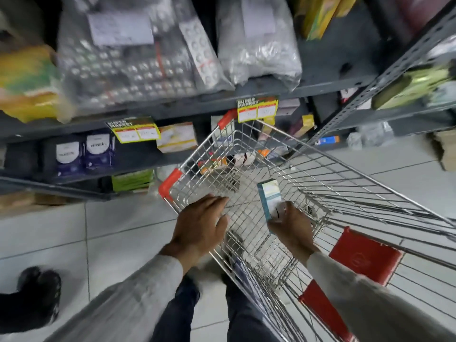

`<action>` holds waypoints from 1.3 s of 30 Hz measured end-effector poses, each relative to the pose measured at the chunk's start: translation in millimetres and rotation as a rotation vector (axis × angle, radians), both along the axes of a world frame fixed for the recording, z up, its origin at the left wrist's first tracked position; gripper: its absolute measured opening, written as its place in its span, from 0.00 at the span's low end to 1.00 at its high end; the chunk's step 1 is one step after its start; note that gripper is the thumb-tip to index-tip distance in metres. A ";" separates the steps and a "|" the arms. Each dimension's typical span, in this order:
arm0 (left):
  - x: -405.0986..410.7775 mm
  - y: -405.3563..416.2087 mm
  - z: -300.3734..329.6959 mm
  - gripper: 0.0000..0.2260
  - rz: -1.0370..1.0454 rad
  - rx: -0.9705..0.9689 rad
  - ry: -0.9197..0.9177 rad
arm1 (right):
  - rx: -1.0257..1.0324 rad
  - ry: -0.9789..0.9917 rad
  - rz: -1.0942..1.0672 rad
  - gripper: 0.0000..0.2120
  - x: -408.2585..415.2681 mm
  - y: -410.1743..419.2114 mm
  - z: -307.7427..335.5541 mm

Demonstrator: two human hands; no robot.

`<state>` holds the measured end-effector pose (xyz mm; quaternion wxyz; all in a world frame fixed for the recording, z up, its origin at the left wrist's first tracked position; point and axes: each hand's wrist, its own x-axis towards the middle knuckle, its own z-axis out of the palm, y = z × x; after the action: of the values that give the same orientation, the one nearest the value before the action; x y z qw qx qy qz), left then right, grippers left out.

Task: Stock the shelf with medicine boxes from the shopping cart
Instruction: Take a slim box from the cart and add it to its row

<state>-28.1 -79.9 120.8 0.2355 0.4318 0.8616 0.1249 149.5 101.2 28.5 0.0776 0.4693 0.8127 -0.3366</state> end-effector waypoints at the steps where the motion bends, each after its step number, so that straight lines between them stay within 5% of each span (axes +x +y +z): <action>1: -0.8 0.0 14.9 0.22 -0.002 0.042 0.011 | 0.020 0.052 0.012 0.18 -1.7 -4.9 21.5; 7: -28.2 -2.8 141.1 0.20 0.073 0.397 0.150 | 0.234 0.187 0.030 0.23 -30.6 -29.7 160.7; 16: -131.9 -13.6 346.0 0.20 0.155 0.901 0.620 | 0.582 0.811 0.063 0.24 -103.8 -14.1 383.4; 19: -165.3 -10.6 385.6 0.22 0.223 0.811 0.739 | 0.623 1.011 0.028 0.22 -133.2 3.9 453.7; 25: -209.6 7.5 397.8 0.23 0.249 0.515 0.724 | 0.573 0.951 -0.065 0.19 -192.7 65.3 543.7; 39: -235.0 14.8 368.6 0.37 0.205 0.334 0.744 | 0.519 0.832 -0.237 0.26 -258.8 160.6 523.3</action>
<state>-263.1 -65.1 489.3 -0.1788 0.3919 0.8943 0.1214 -109.3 261.8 551.7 -0.4110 0.3882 0.7727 -0.2886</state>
